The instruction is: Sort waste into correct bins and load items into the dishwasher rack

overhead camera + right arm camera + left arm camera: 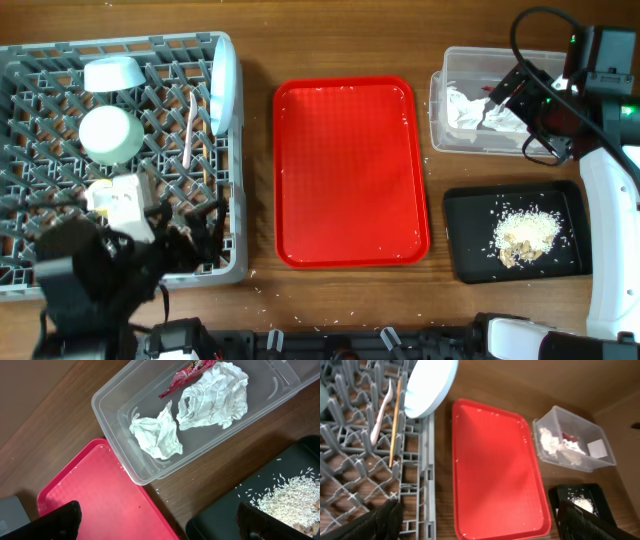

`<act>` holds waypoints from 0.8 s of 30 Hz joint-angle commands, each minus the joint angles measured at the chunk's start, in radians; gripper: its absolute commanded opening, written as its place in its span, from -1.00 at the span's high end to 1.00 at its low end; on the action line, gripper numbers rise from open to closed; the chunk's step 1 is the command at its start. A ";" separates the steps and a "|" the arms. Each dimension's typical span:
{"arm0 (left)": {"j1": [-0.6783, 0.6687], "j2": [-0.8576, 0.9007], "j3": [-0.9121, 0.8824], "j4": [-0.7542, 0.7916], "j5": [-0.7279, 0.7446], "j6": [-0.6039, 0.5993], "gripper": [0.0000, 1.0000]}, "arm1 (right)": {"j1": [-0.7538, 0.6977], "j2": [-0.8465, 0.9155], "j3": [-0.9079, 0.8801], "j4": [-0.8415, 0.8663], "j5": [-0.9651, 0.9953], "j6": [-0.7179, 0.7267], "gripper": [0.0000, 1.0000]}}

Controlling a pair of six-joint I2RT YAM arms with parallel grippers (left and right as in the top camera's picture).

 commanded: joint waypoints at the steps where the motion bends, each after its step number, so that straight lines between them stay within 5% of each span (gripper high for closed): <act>1: 0.004 -0.032 -0.006 -0.001 0.022 -0.005 -1.00 | -0.001 0.004 0.013 0.004 0.016 0.007 -0.99; 6: 0.004 -0.033 -0.006 -0.109 0.023 -0.006 -1.00 | -0.001 0.004 0.014 0.003 0.016 0.007 -0.99; 12: -0.052 -0.033 -0.085 -0.045 0.019 0.094 -1.00 | -0.001 0.004 0.013 0.004 0.016 0.007 -1.00; 18: -0.152 -0.050 -0.357 0.274 0.020 0.151 -1.00 | -0.001 0.004 0.013 0.003 0.016 0.006 -1.00; 24: -0.159 -0.182 -0.649 0.690 0.019 0.017 -1.00 | -0.001 0.004 0.013 0.003 0.016 0.006 -0.99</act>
